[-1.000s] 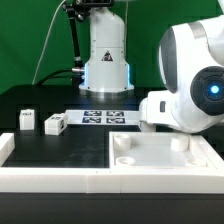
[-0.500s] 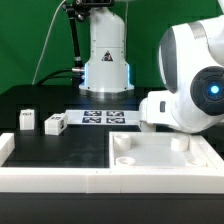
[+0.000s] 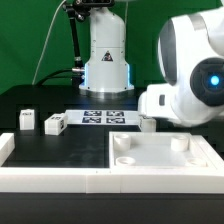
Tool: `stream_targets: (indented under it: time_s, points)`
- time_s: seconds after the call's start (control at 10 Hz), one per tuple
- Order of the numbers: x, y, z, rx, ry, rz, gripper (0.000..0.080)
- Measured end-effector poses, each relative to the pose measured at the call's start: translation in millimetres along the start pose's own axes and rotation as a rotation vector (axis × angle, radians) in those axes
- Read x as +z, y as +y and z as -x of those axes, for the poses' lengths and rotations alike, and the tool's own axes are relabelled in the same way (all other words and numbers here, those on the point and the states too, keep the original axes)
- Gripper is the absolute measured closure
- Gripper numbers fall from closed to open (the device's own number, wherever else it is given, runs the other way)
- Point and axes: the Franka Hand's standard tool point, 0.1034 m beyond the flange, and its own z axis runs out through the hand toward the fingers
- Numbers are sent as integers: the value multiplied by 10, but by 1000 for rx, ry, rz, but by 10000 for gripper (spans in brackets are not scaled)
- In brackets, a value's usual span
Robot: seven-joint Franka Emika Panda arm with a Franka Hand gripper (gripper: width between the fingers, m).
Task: Assemble one leg
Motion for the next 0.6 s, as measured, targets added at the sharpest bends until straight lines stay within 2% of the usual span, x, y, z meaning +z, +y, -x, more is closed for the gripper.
stream_targets:
  time_s: [0.2, 0.3, 0.5, 0.6]
  points:
    - [-199, 23, 314, 15, 15, 6, 509]
    - [-257, -2, 372, 26, 35, 11, 509]
    - [-249, -13, 327, 23, 50, 7, 509]
    - [-330, -71, 244, 17, 173, -12, 509]
